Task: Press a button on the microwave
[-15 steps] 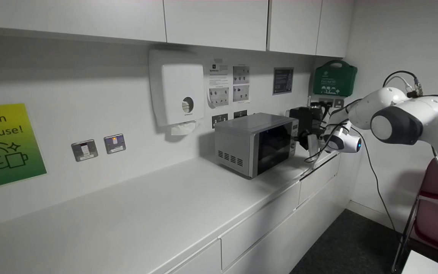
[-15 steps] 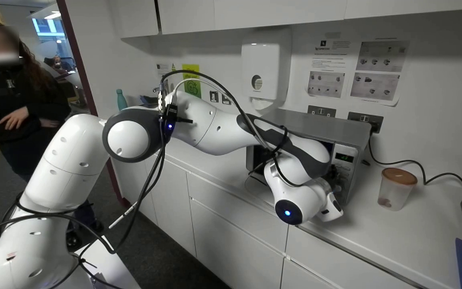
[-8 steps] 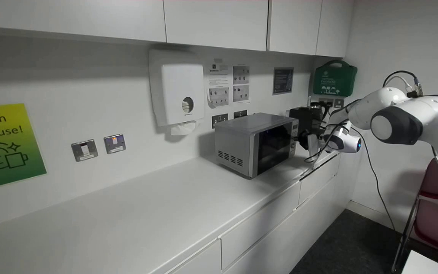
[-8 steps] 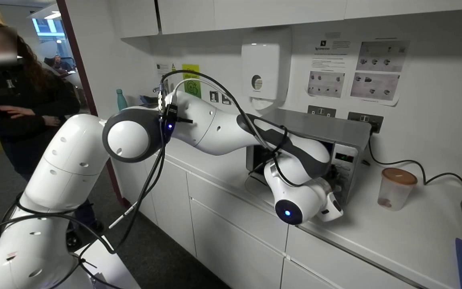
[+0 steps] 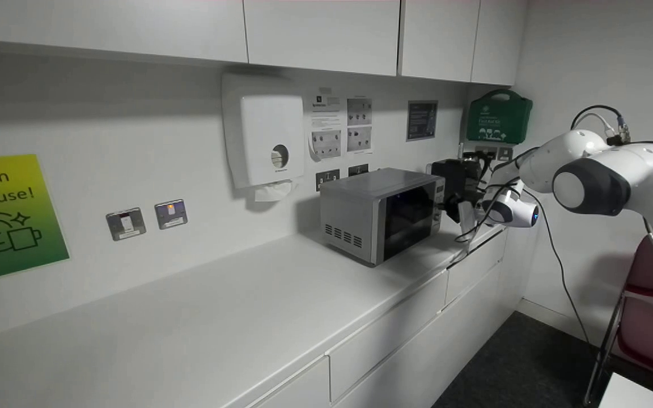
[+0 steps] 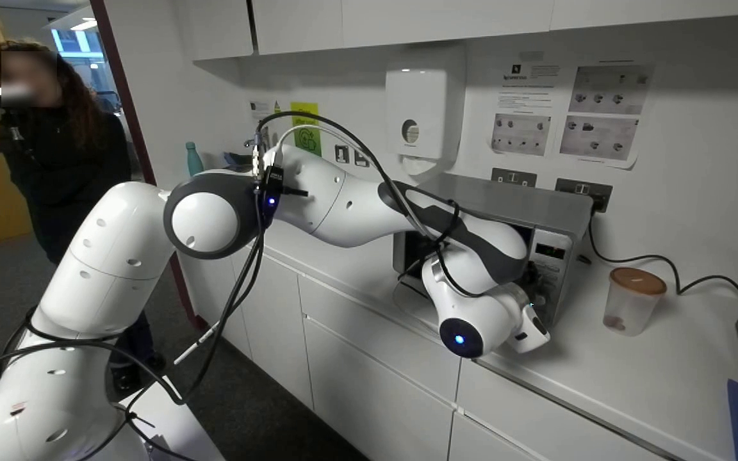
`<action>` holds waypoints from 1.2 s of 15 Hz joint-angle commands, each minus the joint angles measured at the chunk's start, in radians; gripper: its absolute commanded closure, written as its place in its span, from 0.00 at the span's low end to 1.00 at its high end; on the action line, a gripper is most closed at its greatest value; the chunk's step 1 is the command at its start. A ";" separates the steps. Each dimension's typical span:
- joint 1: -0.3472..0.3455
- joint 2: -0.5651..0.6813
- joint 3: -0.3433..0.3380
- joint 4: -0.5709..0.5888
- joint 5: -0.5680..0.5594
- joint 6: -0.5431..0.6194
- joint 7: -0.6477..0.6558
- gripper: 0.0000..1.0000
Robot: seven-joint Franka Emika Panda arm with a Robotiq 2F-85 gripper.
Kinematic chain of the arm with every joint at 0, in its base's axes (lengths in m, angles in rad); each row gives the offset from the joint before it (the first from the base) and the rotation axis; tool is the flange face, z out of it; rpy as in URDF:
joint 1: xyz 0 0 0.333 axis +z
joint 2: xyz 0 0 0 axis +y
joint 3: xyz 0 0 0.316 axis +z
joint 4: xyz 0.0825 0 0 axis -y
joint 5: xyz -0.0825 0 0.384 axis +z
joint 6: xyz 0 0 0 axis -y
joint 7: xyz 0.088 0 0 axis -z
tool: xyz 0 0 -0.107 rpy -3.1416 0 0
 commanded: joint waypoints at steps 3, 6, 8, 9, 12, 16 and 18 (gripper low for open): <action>-0.006 -0.014 0.011 0.014 0.036 -0.032 -0.061 1.00; -0.011 -0.082 -0.030 -0.081 -0.086 0.039 -0.003 1.00; -0.030 -0.164 -0.058 -0.176 -0.196 0.000 -0.005 1.00; -0.025 -0.195 -0.074 -0.210 -0.301 0.017 0.033 1.00; 0.036 -0.304 -0.182 -0.338 -0.551 0.053 0.097 1.00; 0.245 -0.430 -0.423 -0.523 -0.910 0.056 0.289 1.00; 0.361 -0.478 -0.528 -0.588 -1.088 0.113 0.402 1.00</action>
